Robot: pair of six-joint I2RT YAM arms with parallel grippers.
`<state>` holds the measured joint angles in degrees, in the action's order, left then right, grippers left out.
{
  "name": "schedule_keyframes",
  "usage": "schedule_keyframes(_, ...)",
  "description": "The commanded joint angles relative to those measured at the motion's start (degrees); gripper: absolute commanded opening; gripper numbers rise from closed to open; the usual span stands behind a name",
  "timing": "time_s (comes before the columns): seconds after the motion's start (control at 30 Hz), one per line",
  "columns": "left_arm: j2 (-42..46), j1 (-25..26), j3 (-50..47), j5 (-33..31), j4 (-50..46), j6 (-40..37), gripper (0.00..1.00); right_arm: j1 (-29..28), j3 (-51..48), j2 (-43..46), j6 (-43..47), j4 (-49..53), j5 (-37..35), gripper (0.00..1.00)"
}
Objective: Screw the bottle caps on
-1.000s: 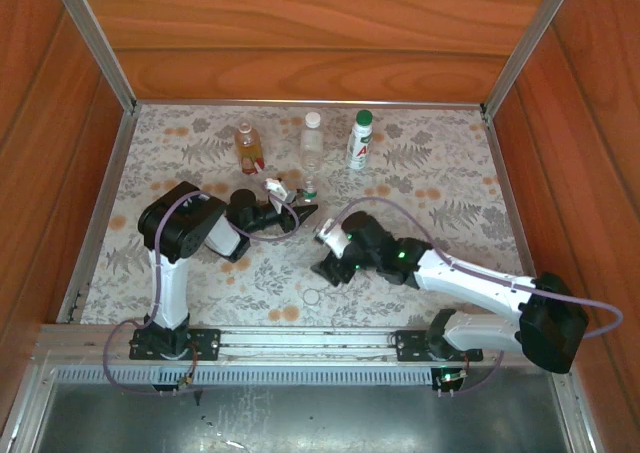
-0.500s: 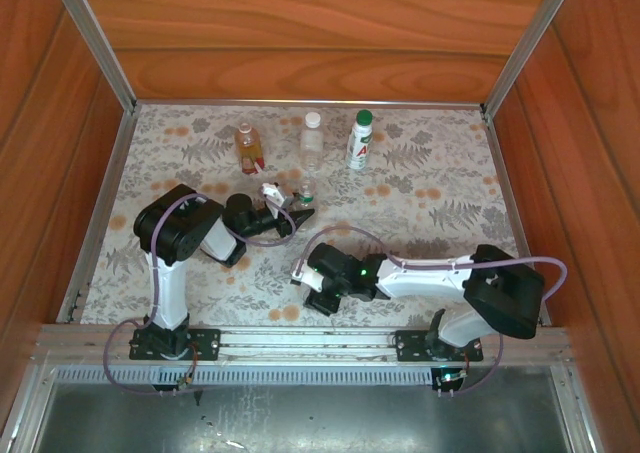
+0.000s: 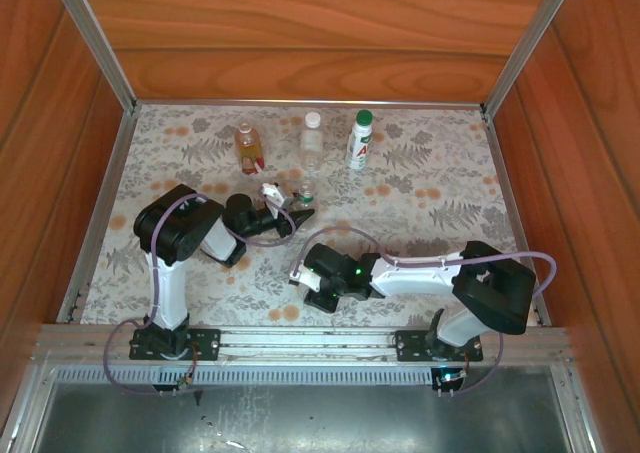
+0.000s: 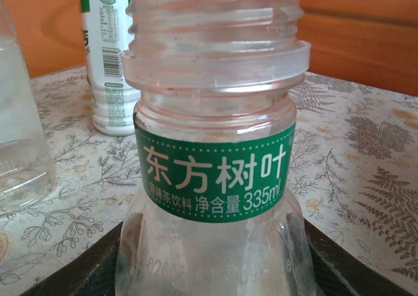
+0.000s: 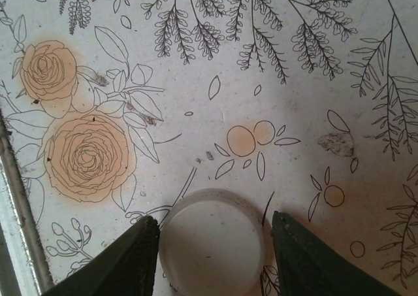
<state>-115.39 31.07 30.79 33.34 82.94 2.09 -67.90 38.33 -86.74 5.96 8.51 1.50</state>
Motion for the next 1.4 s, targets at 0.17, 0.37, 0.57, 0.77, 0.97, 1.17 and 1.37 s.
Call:
schedule_keyframes(0.17,0.08,-0.49,-0.56,1.37,-1.72,-0.18,0.55,-0.36,1.24,0.3,-1.08,1.69,-2.52,0.44)
schedule_keyframes(0.37,-0.01,-0.53,-0.46,1.94,-1.7,-0.07,0.55,0.92,1.31,3.15,-6.7,3.09,-5.76,0.44)
schedule_keyframes(0.57,-0.31,-0.46,-0.2,3.53,-1.73,-0.24,0.55,7.12,1.05,7.64,-14.44,5.99,-8.44,0.42)
schedule_keyframes(0.77,-0.93,0.66,0.53,4.25,-1.7,-0.55,0.55,14.41,4.74,12.42,-18.08,14.54,-8.35,0.44)
schedule_keyframes(0.97,-2.59,2.66,2.56,5.01,-1.71,-0.85,0.56,19.45,12.94,15.48,-17.78,24.83,-7.27,0.43)
schedule_keyframes(1.17,-4.76,4.73,4.96,5.71,-1.72,-0.64,0.56,22.76,22.98,15.76,-15.08,31.55,-6.99,0.43)
schedule_keyframes(1.37,-7.16,6.78,7.32,6.56,-1.72,-0.81,0.56,26.17,32.5,10.01,-12.06,34.53,-2.64,0.42)
